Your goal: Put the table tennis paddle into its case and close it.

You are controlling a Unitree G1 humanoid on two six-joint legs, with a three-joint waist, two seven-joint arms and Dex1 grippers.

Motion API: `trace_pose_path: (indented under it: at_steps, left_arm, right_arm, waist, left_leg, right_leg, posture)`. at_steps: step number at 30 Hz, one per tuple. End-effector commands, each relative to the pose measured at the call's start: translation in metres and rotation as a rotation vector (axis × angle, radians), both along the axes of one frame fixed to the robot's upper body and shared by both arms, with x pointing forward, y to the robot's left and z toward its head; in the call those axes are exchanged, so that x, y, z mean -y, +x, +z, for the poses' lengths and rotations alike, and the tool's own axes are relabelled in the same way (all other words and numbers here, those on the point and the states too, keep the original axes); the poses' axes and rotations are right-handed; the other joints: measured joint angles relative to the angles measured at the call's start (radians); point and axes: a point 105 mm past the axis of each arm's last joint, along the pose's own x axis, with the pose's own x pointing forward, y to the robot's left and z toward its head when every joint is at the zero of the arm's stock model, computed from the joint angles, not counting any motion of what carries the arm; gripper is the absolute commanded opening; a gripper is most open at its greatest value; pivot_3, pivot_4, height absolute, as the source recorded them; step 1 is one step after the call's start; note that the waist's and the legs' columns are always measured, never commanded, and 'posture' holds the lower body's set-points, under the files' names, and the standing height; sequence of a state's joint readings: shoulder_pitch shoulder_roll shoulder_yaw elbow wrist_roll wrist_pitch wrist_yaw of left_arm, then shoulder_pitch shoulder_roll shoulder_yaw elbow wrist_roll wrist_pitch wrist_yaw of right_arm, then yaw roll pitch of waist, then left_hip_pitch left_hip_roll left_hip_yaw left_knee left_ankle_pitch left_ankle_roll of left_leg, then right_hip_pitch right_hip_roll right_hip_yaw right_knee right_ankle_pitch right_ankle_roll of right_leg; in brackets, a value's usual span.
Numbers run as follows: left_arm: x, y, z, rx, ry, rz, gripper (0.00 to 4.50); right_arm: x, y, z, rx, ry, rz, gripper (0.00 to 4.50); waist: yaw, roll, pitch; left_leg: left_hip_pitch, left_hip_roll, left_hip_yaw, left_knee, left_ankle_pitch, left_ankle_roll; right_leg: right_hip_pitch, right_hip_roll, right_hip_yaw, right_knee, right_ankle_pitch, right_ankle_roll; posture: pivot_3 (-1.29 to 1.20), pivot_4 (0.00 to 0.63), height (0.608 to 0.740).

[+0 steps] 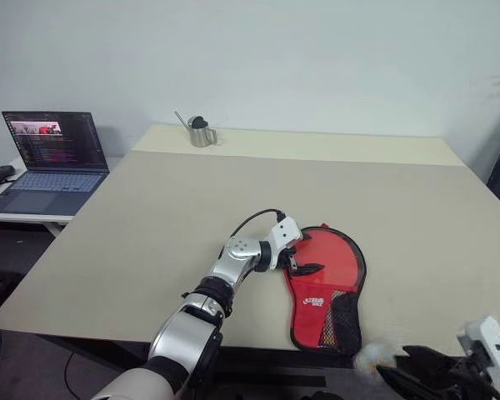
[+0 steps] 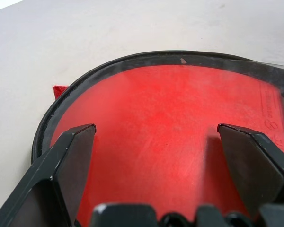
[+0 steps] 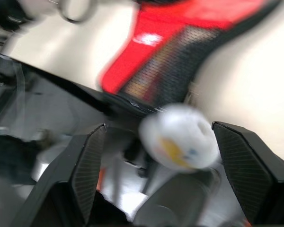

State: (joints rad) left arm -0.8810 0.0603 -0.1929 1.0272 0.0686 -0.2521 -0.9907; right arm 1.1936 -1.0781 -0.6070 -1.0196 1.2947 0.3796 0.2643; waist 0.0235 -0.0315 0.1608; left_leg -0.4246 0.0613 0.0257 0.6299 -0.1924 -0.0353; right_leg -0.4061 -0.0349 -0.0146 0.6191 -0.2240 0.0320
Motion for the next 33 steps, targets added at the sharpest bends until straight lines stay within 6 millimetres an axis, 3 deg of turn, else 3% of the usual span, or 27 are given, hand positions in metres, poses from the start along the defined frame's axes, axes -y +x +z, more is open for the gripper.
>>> trace_pose_path:
  at_steps: [1, 7, 13, 19, 22, 26, 29, 33]
  left_arm:
    - [0.004, -0.009, -0.017, -0.035, 0.050, -0.028, 4.50]
    - [0.006, -0.013, -0.010, -0.064, 0.008, -0.066, 4.50]
    - [0.000, -0.013, 0.006, -0.059, -0.033, -0.094, 4.50]
    - [-0.010, -0.003, 0.042, 0.006, -0.143, -0.060, 4.50]
    - [-0.029, 0.005, 0.071, 0.057, -0.204, -0.020, 4.50]
    - [-0.061, 0.015, 0.091, 0.086, -0.224, 0.070, 4.50]
    - [-0.078, 0.020, 0.094, 0.088, -0.217, 0.124, 4.50]
    - [-0.094, 0.009, 0.083, 0.062, -0.185, 0.123, 4.50]
  right_arm:
    - [-0.006, 0.007, 0.019, 0.089, 0.034, 0.029, 3.72]
    - [0.008, 0.053, 0.047, 0.304, -0.002, -0.111, 3.72]
    - [0.024, 0.095, 0.047, 0.422, -0.140, -0.099, 3.72]
    - [0.036, 0.141, 0.047, 0.551, -0.171, -0.129, 3.72]
    - [0.040, 0.162, 0.043, 0.583, -0.157, -0.136, 3.72]
    - [0.044, 0.187, 0.033, 0.603, -0.167, -0.122, 3.72]
    - [0.047, 0.202, 0.030, 0.597, -0.164, -0.112, 3.72]
    - [0.055, 0.218, 0.033, 0.600, -0.155, -0.146, 3.72]
  waist:
    - [0.000, 0.000, 0.000]
    - [-0.001, -0.001, 0.000]
    - [0.000, -0.001, 0.001]
    - [-0.002, 0.000, 0.001]
    - [-0.003, 0.000, 0.001]
    - [-0.007, 0.001, 0.002]
    - [-0.011, 0.002, 0.002]
    - [-0.018, 0.002, 0.002]
  left_leg:
    - [0.000, 0.000, 0.000, 0.000, 0.000, 0.000]
    - [0.000, 0.000, 0.001, 0.000, 0.000, 0.000]
    - [-0.001, -0.001, 0.001, 0.000, 0.000, 0.001]
    - [-0.004, 0.000, 0.001, 0.000, -0.003, 0.004]
    - [-0.006, 0.001, 0.001, 0.000, -0.003, 0.004]
    - [-0.005, 0.003, 0.001, 0.002, -0.003, 0.004]
    - [-0.004, 0.004, 0.001, 0.002, -0.003, 0.004]
    - [-0.004, 0.004, 0.001, 0.003, -0.002, 0.004]
  right_leg:
    - [0.000, 0.000, 0.000, 0.000, 0.000, 0.000]
    - [0.001, 0.000, 0.000, -0.002, 0.000, 0.000]
    - [0.001, 0.000, 0.002, -0.004, 0.000, 0.000]
    - [-0.002, 0.004, 0.004, -0.003, 0.001, 0.001]
    - [-0.006, 0.006, 0.005, 0.001, 0.002, 0.003]
    - [-0.009, 0.008, 0.006, 0.010, 0.002, 0.003]
    - [-0.010, 0.009, 0.006, 0.013, 0.001, 0.002]
    - [-0.010, 0.010, 0.007, 0.014, 0.002, 0.002]
  posture:
    - [0.00, 0.150, 0.740]
    - [0.00, 0.150, 0.740]
    - [0.00, 0.150, 0.740]
    - [0.00, 0.150, 0.740]
    - [0.00, 0.150, 0.740]
    - [0.00, 0.150, 0.740]
    - [0.00, 0.150, 0.740]
    - [0.00, 0.150, 0.740]
